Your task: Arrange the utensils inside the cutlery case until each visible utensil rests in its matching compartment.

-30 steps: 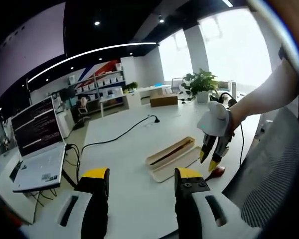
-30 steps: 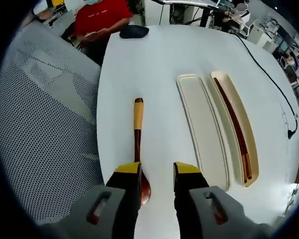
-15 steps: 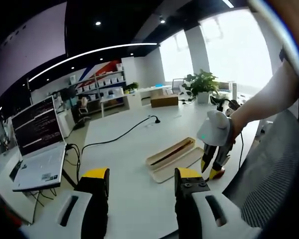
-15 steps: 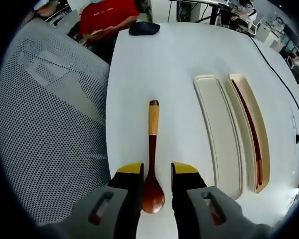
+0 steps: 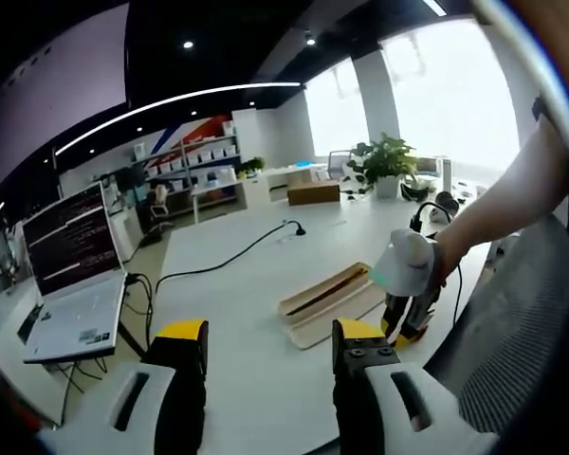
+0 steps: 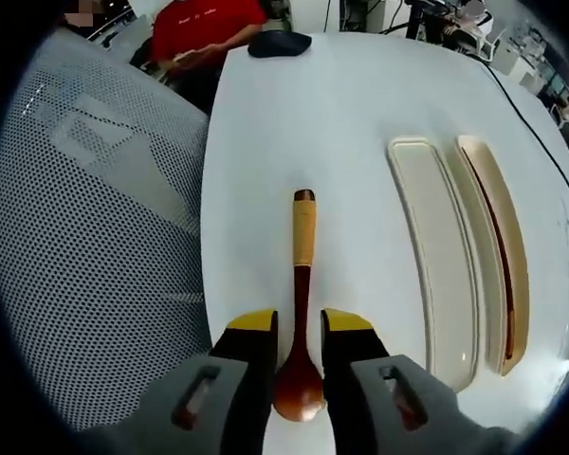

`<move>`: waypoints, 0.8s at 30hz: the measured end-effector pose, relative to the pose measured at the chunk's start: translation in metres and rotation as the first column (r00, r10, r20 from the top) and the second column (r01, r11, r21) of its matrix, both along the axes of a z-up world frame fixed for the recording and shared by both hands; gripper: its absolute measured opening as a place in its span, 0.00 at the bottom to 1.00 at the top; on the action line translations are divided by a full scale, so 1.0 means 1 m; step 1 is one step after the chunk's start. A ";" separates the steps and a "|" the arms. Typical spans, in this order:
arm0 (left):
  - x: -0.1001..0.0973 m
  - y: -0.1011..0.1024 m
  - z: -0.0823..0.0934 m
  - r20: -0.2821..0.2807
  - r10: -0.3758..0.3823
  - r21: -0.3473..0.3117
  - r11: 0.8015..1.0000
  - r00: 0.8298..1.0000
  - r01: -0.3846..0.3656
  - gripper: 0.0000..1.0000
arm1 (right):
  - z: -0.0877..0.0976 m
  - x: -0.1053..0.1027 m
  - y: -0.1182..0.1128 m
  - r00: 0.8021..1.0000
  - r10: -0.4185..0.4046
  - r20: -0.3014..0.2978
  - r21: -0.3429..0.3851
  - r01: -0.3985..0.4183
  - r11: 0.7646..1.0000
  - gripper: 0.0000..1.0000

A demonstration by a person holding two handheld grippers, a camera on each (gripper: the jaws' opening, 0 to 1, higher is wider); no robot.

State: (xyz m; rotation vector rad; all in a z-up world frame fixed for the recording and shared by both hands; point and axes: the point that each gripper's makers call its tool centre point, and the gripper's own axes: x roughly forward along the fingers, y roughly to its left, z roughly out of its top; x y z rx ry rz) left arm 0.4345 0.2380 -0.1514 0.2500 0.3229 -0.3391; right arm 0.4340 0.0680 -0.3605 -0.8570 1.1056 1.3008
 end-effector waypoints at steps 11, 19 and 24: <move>0.000 -0.002 -0.001 -0.008 -0.011 0.000 1.000 1.000 0.011 0.54 | -0.004 0.000 -0.002 0.996 0.070 0.064 -0.031 -0.068 0.997 0.11; -0.001 -0.008 -0.006 -0.026 -0.043 0.023 0.999 0.999 0.044 0.53 | -0.005 0.003 -0.001 0.993 0.065 0.098 -0.059 -0.060 0.996 0.07; 0.000 -0.007 -0.006 -0.026 -0.038 0.024 0.999 0.999 0.039 0.53 | -0.005 0.003 -0.002 0.992 0.053 0.114 -0.047 -0.048 0.998 0.07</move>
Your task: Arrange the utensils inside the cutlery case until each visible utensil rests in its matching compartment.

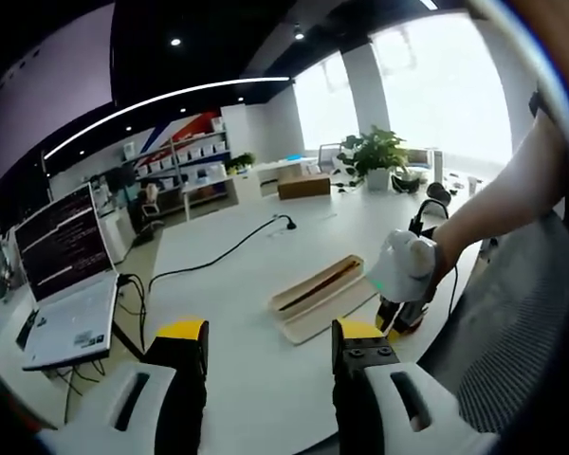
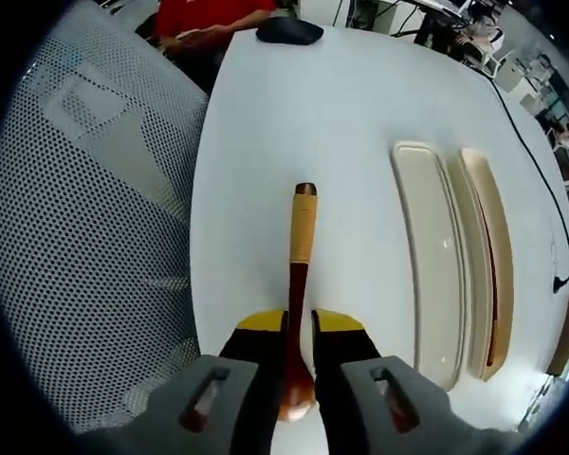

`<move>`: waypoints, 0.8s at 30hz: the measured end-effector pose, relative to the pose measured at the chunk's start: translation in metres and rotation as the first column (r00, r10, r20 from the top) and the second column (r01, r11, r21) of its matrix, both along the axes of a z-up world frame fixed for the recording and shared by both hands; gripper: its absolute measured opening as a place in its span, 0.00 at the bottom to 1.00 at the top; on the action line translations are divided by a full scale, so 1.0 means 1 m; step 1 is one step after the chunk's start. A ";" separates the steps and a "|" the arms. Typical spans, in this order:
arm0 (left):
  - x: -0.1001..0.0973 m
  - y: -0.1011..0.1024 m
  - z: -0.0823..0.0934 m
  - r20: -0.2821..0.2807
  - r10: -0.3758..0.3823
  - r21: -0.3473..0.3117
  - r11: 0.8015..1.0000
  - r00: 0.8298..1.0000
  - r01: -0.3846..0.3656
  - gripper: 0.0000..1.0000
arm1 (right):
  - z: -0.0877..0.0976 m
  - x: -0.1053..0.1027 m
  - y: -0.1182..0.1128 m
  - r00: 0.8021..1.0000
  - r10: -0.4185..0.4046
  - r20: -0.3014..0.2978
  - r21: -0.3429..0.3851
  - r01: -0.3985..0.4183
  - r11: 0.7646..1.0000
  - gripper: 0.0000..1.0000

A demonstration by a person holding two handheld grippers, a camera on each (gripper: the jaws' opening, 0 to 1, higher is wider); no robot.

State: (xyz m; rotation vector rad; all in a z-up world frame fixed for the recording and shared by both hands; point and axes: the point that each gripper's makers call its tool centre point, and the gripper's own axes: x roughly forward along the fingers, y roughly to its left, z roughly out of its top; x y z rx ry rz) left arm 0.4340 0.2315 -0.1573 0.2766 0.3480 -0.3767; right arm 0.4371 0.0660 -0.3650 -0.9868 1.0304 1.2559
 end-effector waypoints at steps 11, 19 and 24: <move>0.000 0.002 0.002 0.014 0.004 -0.006 1.000 1.000 -0.004 0.53 | 0.000 -0.003 0.001 1.000 0.016 0.017 -0.021 -0.016 1.000 0.02; -0.001 0.003 0.002 0.014 0.011 -0.007 1.000 1.000 -0.011 0.53 | 0.000 -0.003 0.000 1.000 0.009 0.023 -0.014 -0.008 1.000 0.02; -0.001 0.002 0.002 0.011 0.013 -0.005 1.000 1.000 -0.013 0.53 | 0.000 -0.002 0.000 1.000 -0.005 0.012 -0.006 0.005 1.000 0.02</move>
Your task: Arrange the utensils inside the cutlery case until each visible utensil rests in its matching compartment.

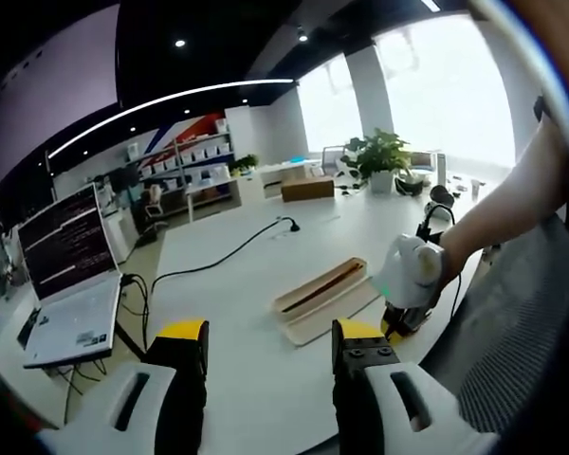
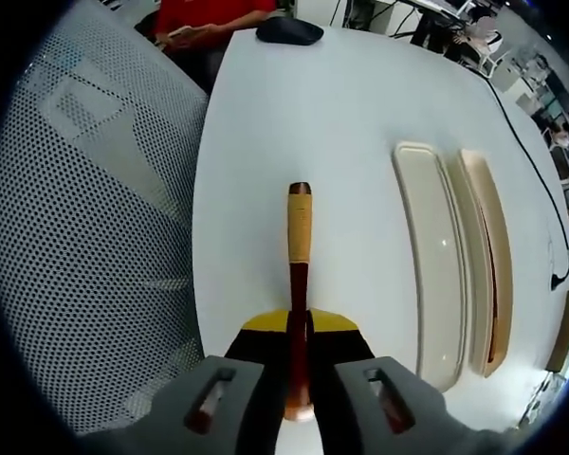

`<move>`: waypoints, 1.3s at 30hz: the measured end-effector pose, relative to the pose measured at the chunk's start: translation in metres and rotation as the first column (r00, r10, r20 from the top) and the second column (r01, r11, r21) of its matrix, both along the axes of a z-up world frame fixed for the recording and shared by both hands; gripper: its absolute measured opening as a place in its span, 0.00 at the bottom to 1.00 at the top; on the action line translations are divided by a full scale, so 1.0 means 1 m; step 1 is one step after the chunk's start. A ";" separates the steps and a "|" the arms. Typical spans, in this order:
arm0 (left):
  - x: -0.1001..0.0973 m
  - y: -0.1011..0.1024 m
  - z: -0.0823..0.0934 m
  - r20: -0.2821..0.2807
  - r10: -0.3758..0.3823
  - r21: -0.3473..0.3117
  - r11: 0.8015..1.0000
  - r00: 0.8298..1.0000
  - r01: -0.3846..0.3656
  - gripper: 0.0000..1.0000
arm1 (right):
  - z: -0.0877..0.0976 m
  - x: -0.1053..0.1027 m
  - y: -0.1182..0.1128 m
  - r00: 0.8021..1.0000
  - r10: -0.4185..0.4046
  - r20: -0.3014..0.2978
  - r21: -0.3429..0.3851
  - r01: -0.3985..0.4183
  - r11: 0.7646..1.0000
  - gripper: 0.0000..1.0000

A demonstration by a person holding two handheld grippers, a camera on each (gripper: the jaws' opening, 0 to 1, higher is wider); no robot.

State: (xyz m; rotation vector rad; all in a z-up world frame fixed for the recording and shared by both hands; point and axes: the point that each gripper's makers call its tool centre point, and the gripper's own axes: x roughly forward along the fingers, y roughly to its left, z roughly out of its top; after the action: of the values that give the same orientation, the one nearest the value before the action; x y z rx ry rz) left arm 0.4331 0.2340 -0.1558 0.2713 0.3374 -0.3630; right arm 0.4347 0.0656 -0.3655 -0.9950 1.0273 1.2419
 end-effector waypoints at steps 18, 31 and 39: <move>-0.001 -0.007 -0.001 -0.008 -0.024 0.000 1.000 1.000 0.024 0.54 | 0.000 0.000 0.001 0.999 -0.047 -0.006 0.007 0.047 0.999 0.00; 0.000 -0.004 0.000 -0.009 -0.011 -0.005 1.000 1.000 0.011 0.54 | 0.004 0.002 0.000 0.998 -0.060 -0.023 0.005 0.060 0.998 0.00; 0.000 -0.005 -0.001 -0.012 -0.015 -0.006 1.000 1.000 0.015 0.54 | 0.009 0.007 -0.002 0.998 -0.053 -0.021 0.009 0.053 0.999 0.00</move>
State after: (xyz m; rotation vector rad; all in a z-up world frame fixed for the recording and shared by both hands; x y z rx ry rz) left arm 0.4327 0.2286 -0.1564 0.2660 0.3464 -0.3807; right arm 0.4415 0.0635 -0.3564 -0.9438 1.0567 1.2151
